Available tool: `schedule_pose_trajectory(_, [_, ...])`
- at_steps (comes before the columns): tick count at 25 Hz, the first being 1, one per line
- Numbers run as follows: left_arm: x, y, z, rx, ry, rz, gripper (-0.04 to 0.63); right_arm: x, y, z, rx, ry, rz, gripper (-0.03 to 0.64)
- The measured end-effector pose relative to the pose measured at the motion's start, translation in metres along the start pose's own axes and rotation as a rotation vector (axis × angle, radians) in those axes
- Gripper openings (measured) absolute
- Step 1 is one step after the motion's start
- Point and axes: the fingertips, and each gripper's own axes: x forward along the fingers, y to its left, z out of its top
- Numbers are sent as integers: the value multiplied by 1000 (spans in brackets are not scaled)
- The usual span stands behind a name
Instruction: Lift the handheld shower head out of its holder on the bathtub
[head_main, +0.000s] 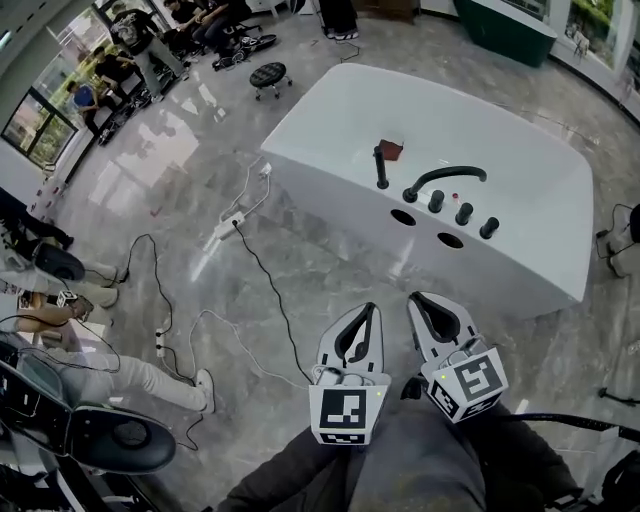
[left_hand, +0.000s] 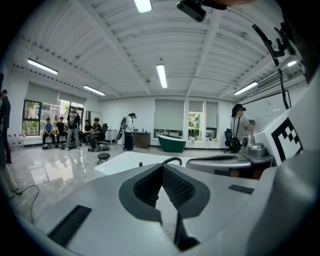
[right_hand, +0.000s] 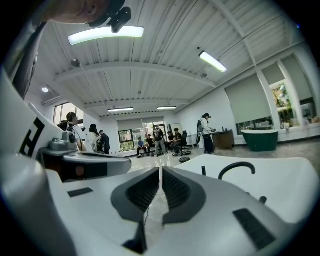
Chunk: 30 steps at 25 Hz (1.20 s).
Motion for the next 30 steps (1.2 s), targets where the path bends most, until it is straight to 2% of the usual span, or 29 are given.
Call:
schedule_pose_trajectory(9, [44,74,18,-39,-8,-16,3,82,0,19,-22,42,-22,5])
schedule_pose_trajectory(17, [63,116,21,-41,-26,-36,3,123,-1,28,-21,24,-58,5])
schedule_pose_trajectory(22, [80,125,12,-60,4,-58,3,136,-10,27,-32,35,-84,5])
schedule_pose_trajectory(30, [120,134,15,-44,42,-75,3,164,-46,30,-10,31,-124,5])
